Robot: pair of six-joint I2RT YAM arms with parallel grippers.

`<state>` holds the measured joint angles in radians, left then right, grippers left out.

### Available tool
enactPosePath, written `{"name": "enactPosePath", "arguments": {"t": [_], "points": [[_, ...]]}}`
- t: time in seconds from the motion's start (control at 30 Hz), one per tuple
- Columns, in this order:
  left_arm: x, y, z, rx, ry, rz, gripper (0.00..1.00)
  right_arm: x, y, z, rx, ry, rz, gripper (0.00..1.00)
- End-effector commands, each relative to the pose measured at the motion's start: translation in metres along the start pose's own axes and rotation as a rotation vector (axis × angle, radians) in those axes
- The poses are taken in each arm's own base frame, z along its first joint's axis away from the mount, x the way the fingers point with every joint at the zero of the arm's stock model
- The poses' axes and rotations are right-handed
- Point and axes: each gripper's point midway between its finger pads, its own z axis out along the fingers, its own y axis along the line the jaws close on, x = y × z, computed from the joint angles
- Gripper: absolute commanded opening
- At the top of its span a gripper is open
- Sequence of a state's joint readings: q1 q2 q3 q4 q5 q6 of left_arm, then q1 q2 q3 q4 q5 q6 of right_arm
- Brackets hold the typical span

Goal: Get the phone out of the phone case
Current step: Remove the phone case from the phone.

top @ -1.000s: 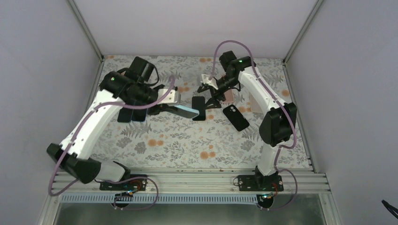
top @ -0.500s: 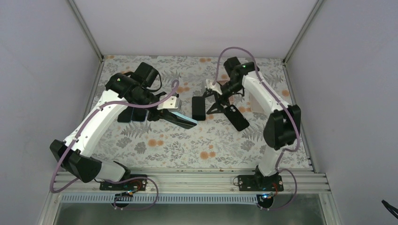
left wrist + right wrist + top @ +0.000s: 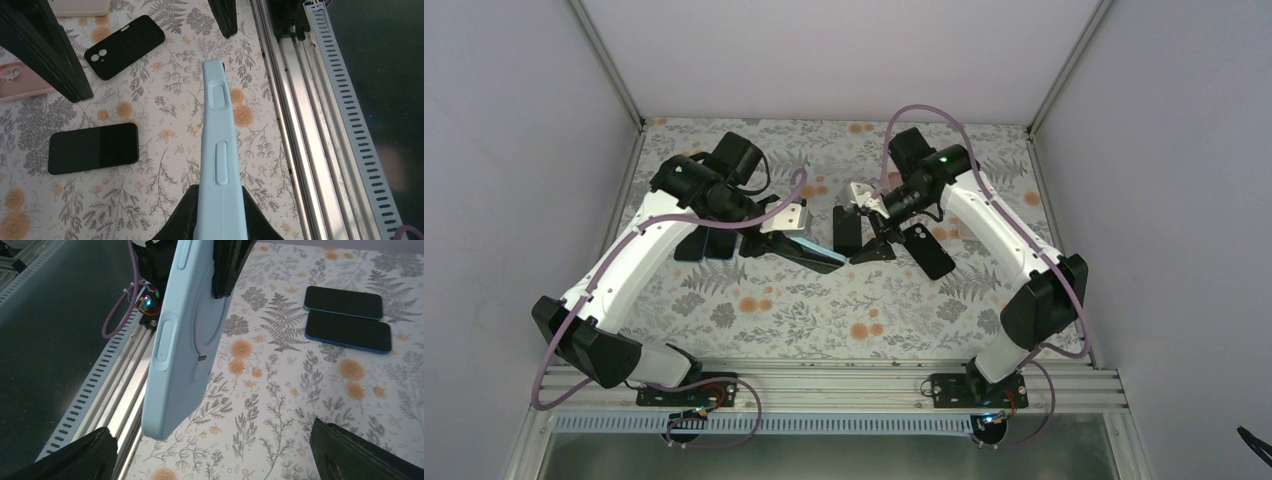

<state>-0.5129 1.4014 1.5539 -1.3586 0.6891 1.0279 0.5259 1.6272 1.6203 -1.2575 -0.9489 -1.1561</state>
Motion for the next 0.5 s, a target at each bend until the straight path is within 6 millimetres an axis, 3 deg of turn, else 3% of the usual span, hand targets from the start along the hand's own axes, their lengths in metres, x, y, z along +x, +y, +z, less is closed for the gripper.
{"name": "enactPosePath", "arguments": {"t": [0.0,0.47], "points": [[-0.020,0.002,-0.012,-0.037,-0.067,0.044,0.02,-0.007,0.008,0.012,-0.064,-0.041,0.018,0.98],[-0.026,0.000,-0.016,-0.031,-0.085,0.052,0.02,-0.005,-0.006,0.015,-0.017,-0.025,0.022,0.97]]}}
